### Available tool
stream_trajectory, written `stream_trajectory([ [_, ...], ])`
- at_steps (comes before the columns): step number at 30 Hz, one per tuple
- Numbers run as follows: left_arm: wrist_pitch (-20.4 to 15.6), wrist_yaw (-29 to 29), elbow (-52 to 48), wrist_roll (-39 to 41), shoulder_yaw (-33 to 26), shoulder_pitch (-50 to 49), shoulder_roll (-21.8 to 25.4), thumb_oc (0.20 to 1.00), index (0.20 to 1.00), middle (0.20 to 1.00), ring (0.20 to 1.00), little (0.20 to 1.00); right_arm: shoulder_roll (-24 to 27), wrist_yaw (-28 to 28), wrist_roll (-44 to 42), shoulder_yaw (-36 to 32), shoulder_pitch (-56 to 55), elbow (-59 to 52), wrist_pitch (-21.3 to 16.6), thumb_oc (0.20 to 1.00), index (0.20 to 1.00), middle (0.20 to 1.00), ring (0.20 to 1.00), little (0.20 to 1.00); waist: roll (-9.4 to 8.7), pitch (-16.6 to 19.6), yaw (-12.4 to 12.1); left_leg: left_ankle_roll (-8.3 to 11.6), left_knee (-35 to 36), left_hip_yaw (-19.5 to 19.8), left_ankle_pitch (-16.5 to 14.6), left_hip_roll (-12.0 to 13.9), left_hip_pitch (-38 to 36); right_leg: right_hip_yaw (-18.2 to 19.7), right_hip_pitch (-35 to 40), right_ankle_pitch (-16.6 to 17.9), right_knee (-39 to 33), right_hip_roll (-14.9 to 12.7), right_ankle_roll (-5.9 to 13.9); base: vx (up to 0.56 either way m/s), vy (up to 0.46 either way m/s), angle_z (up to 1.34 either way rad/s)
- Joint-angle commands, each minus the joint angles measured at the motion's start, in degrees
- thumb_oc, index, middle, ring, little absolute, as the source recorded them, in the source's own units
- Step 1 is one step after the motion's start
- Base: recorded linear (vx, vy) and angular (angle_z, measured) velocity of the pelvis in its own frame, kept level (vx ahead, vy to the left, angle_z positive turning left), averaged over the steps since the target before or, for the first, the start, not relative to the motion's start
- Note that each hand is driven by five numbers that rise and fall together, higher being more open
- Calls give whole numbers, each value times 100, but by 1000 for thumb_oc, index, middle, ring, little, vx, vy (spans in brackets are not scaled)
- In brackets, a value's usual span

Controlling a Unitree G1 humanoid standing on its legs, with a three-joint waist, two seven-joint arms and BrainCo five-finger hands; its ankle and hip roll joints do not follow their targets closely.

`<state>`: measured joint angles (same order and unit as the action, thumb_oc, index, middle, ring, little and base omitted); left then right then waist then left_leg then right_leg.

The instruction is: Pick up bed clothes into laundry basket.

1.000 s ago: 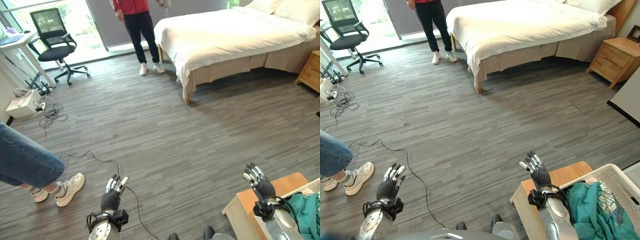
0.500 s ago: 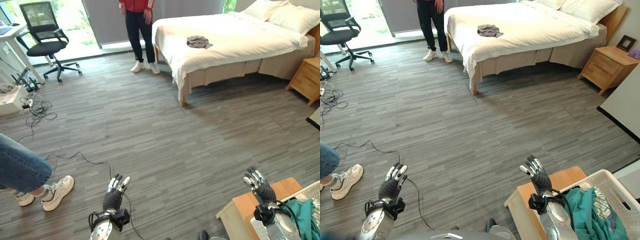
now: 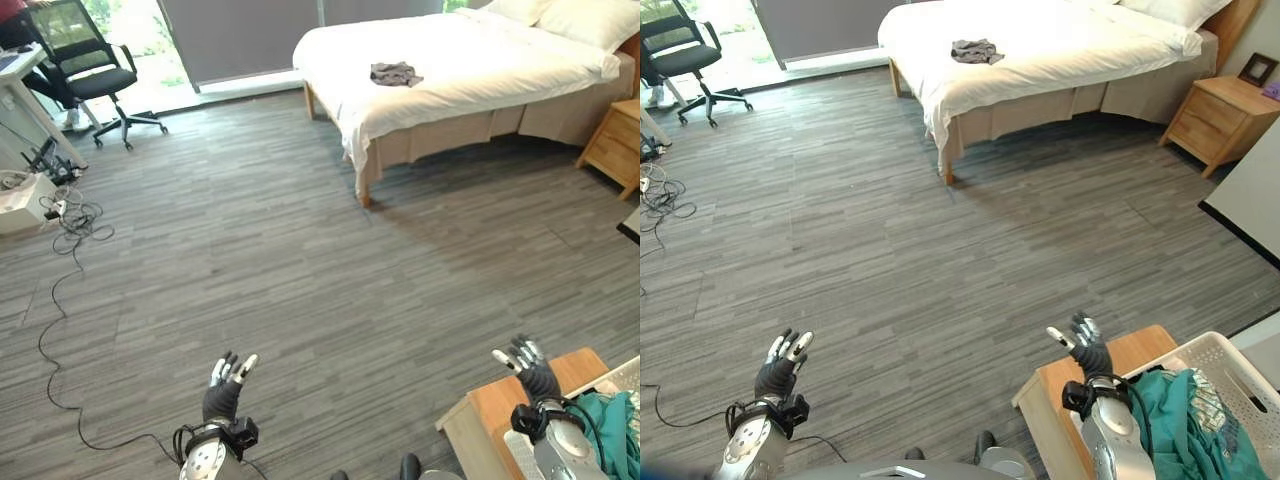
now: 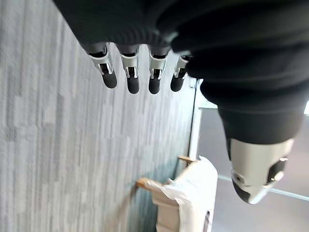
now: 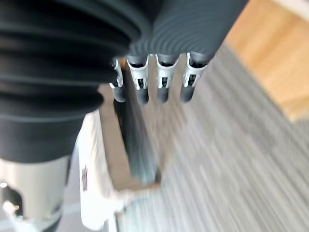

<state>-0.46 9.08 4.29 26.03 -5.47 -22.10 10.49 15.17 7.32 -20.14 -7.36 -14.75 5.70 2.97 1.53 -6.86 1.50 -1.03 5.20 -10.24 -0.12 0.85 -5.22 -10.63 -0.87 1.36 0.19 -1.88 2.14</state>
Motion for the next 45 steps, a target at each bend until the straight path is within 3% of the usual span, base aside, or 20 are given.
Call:
stream_trajectory([
  [1,-283,132,-183,-300,-347,337,468,1000,1000,1000,1000,1000,11,116,55,-73,510,-134,-367,1000,1000,1000,1000,1000,-297,-268,50,309,-20,402,-107,363,12,430,422,-406,-171,-215,377,-31,-40,1],
  [3,-320,178,-217,-286,-392,392,495,1000,1000,1000,1000,1000,3,131,-42,-93,536,-121,-400,1000,1000,1000,1000,1000,-317,-346,26,311,-90,411,-74,430,12,423,349,-494,-13,-194,321,-33,-86,0],
  [7,-378,220,-253,-152,-428,553,484,1000,1000,1000,1000,1000,22,149,-368,-168,616,-74,-538,1000,1000,1000,1000,1000,-457,-637,-69,412,-1438,501,-324,464,653,358,303,-655,205,-237,162,-58,-132,1],
  [11,-390,108,-203,23,-217,653,369,1000,1000,1000,1000,1000,162,178,-473,-367,558,-83,-630,1000,1000,1000,1000,1000,-568,-942,-187,633,-4369,898,260,336,1948,247,570,-893,301,-268,-161,29,-166,36],
  [14,-319,46,-169,42,-103,682,343,1000,1000,1000,1000,1000,140,339,-489,-544,539,-28,-646,1000,1000,1000,1000,1000,-504,-861,-229,537,-2889,790,368,577,2355,155,937,-1144,135,-310,-125,320,25,11],
  [17,-347,121,-152,28,-96,700,366,1000,1000,1000,1000,1000,144,402,-642,-511,605,67,-761,1000,1000,1000,1000,1000,-352,-838,-455,649,-680,1035,953,678,2576,268,1293,-1374,-23,-339,8,422,123,16],
  [20,-369,230,20,-48,-242,637,352,1000,1000,1000,1000,1000,190,459,-489,-455,699,125,-698,1000,1000,1000,1000,1000,-297,-625,-558,817,-392,969,1259,669,2723,392,1694,-1449,-243,-524,187,472,196,16],
  [23,-392,271,51,-51,-426,458,309,1000,1000,1000,1000,1000,-48,318,-506,-377,669,-52,-650,1000,1000,1000,1000,1000,-306,-371,-670,652,-886,825,1215,610,2605,477,1814,-1456,-183,-786,399,507,283,-51],
  [25,-371,291,75,-72,-462,374,368,1000,1000,1000,1000,1000,-262,291,-635,-258,696,-65,-680,1000,1000,1000,1000,1000,-428,-307,-779,400,-1512,673,751,398,2646,559,1638,-948,437,-1258,590,498,394,-50],
  [26,-327,343,29,-88,-438,428,506,1000,1000,1000,1000,1000,-410,308,-845,-46,835,-32,-706,1000,1000,1000,1000,1000,-435,-409,-763,201,-1539,584,481,274,2417,753,1163,-76,1474,-1491,528,368,361,-70],
  [27,-326,343,29,-87,-441,434,506,1000,1000,1000,1000,1000,-410,308,-846,-46,842,-28,-708,1000,1000,1000,1000,1000,-426,-388,-801,192,-1516,551,505,301,2433,803,1105,-49,1477,-1480,533,330,403,-94],
  [29,-308,327,-83,-130,-463,476,665,1000,1000,1000,1000,1000,-372,211,-630,250,915,-92,-608,1000,1000,1000,1000,1000,-172,-660,-627,-215,-1243,414,169,46,1651,559,255,1013,3407,-1907,332,369,590,-44],
  [30,-307,327,-85,-131,-467,477,662,1000,1000,1000,1000,1000,-371,212,-628,252,918,-95,-605,1000,1000,1000,1000,1000,-187,-673,-633,-222,-1229,397,175,29,1633,585,244,1002,3436,-1926,342,368,570,17],
  [33,-286,307,-156,-267,-469,533,774,1000,1000,1000,1000,1000,-404,109,-581,384,862,-34,-558,1000,1000,1000,1000,1000,-28,-854,-325,-336,-787,551,91,8,1044,703,-681,442,4382,-1445,336,388,303,-6],
  [34,-294,231,-177,-308,-439,626,806,1000,1000,1000,1000,1000,-403,19,-596,394,790,-12,-516,1000,1000,1000,1000,1000,-10,-932,-184,-317,-540,545,15,-37,688,339,-1273,59,4051,-1177,331,730,258,-35],
  [35,-300,138,-176,-316,-437,684,829,1000,1000,1000,1000,1000,-381,-47,-600,341,703,26,-495,1000,1000,1000,1000,1000,-18,-1007,-5,-222,-344,599,-142,-84,290,-24,-1561,-108,3052,-820,360,738,201,2],
  [36,-289,118,-177,-314,-426,683,832,1000,1000,1000,1000,1000,-363,-39,-602,320,651,8,-477,1000,1000,1000,1000,1000,-16,-1034,45,-193,-295,623,-198,-100,144,-74,-1531,-115,2763,-758,400,708,49,3],
  [38,-252,54,-50,-397,-505,679,701,1000,1000,1000,1000,1000,-494,-66,-897,154,549,50,-515,1000,1000,1000,1000,1000,-153,-892,285,-44,-20,793,-567,-275,-527,-330,-1730,410,334,-206,646,809,-21,69],
  [41,-283,5,-12,-583,-599,529,650,1000,1000,1000,1000,1000,-317,-170,-661,189,431,-11,-461,1000,1000,1000,1000,1000,-154,-644,146,141,-22,717,-804,-150,-863,-1311,-1368,406,-30,-391,628,608,-74,62],
  [45,-276,-5,21,-478,-511,454,491,1000,1000,1000,1000,1000,-296,-161,-776,160,426,57,-483,1000,1000,1000,1000,1000,-101,-435,201,349,-735,708,-717,89,-939,-1324,-1043,180,207,-259,278,423,-100,-6],
])
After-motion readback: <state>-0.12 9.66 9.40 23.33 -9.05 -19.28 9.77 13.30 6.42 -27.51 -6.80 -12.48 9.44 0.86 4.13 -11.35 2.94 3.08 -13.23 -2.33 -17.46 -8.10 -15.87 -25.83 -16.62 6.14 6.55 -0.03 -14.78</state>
